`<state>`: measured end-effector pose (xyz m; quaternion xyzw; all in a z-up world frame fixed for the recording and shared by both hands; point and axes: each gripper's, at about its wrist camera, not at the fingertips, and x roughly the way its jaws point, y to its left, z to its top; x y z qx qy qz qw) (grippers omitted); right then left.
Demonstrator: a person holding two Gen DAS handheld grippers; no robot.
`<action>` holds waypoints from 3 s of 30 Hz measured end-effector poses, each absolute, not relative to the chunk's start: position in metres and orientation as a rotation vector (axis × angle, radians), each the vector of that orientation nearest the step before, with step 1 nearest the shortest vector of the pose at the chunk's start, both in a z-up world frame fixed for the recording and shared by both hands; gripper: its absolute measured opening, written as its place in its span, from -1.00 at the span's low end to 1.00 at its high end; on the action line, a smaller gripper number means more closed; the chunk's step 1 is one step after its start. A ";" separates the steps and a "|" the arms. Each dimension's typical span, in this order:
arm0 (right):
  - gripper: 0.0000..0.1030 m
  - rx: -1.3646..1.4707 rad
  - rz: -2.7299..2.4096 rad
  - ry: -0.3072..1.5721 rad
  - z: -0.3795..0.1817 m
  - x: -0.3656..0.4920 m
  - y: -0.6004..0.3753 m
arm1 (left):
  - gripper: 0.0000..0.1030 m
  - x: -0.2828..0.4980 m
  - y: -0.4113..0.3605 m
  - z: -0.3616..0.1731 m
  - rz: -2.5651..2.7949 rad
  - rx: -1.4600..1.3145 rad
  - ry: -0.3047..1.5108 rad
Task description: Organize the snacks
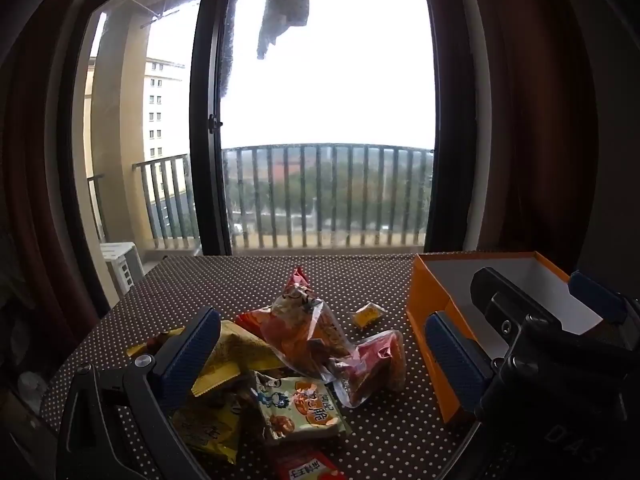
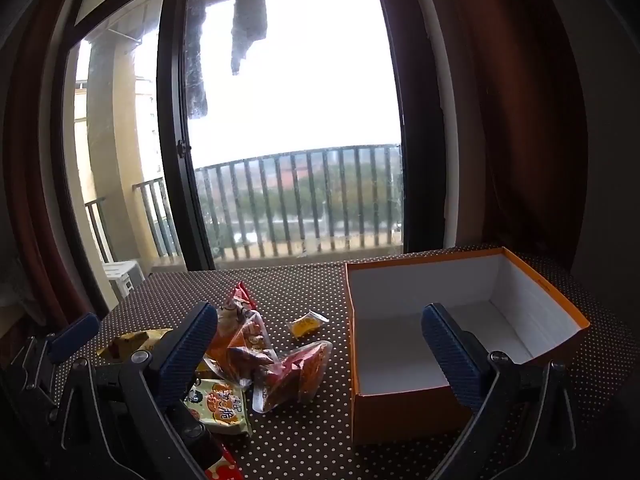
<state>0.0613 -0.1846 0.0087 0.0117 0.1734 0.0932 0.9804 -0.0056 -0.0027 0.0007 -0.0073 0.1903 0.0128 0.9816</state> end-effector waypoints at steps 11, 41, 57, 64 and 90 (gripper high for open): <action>1.00 0.017 0.186 0.354 0.009 0.062 -0.182 | 0.99 -0.006 -0.002 -0.001 0.032 -0.016 0.384; 1.00 0.026 0.184 0.360 0.007 0.064 -0.182 | 0.98 -0.005 0.000 -0.002 0.029 -0.018 0.394; 1.00 0.025 0.183 0.361 0.008 0.064 -0.183 | 0.98 -0.005 -0.002 -0.002 0.028 -0.017 0.396; 1.00 0.027 0.180 0.360 0.006 0.062 -0.182 | 0.98 -0.005 -0.002 -0.003 0.031 -0.017 0.398; 0.99 0.008 0.237 0.490 -0.062 0.075 -0.153 | 0.93 -0.012 0.021 -0.069 0.130 -0.007 0.518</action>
